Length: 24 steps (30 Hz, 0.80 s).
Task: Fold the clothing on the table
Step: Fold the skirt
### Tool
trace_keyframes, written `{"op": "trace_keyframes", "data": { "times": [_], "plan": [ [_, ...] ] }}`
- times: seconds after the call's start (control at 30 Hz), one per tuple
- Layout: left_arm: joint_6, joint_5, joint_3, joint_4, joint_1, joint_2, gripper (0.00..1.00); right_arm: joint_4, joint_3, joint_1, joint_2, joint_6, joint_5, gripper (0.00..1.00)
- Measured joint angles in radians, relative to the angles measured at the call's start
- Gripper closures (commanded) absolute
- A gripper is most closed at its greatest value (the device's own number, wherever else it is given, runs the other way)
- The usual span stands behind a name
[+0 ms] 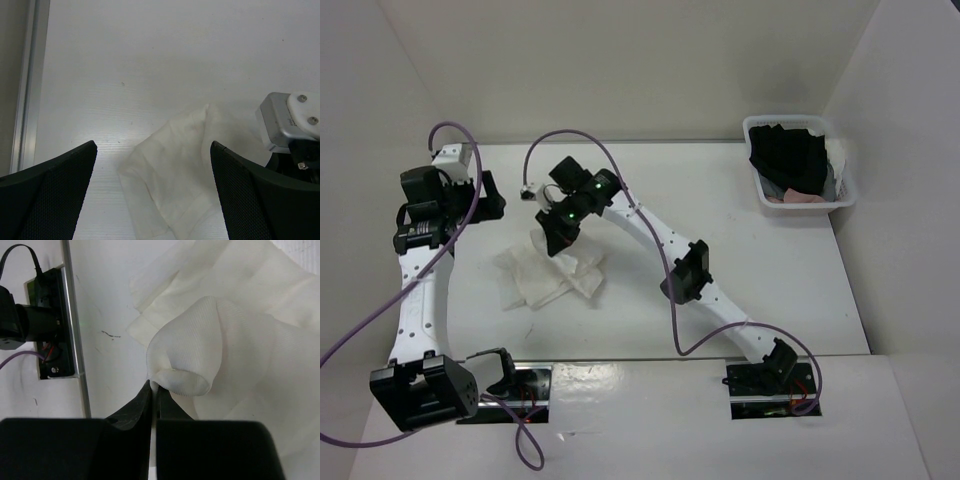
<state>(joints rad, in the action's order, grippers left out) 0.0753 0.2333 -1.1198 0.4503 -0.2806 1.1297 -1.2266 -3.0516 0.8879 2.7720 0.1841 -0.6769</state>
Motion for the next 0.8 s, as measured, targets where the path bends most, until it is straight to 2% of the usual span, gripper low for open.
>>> {"op": "trace_keyframes", "data": {
  "times": [0.23,0.37,0.63,0.8],
  "plan": [
    [-0.021,0.0,0.003,0.005,-0.004,-0.002,0.0,-0.001,0.001,-0.052,0.0,-0.019,0.062,1.0],
    [-0.04,0.0,0.004,0.006,-0.004,-0.002,0.0,0.003,0.032,-0.188,-0.006,-0.037,0.124,1.0],
    [-0.05,0.013,0.003,0.015,-0.004,-0.002,0.0,-0.021,0.199,-0.518,-0.101,-0.042,0.255,1.0],
    [-0.05,0.031,0.003,0.021,-0.004,0.004,0.0,-0.037,0.246,-0.56,-0.22,-0.037,0.322,1.0]
  ]
}}
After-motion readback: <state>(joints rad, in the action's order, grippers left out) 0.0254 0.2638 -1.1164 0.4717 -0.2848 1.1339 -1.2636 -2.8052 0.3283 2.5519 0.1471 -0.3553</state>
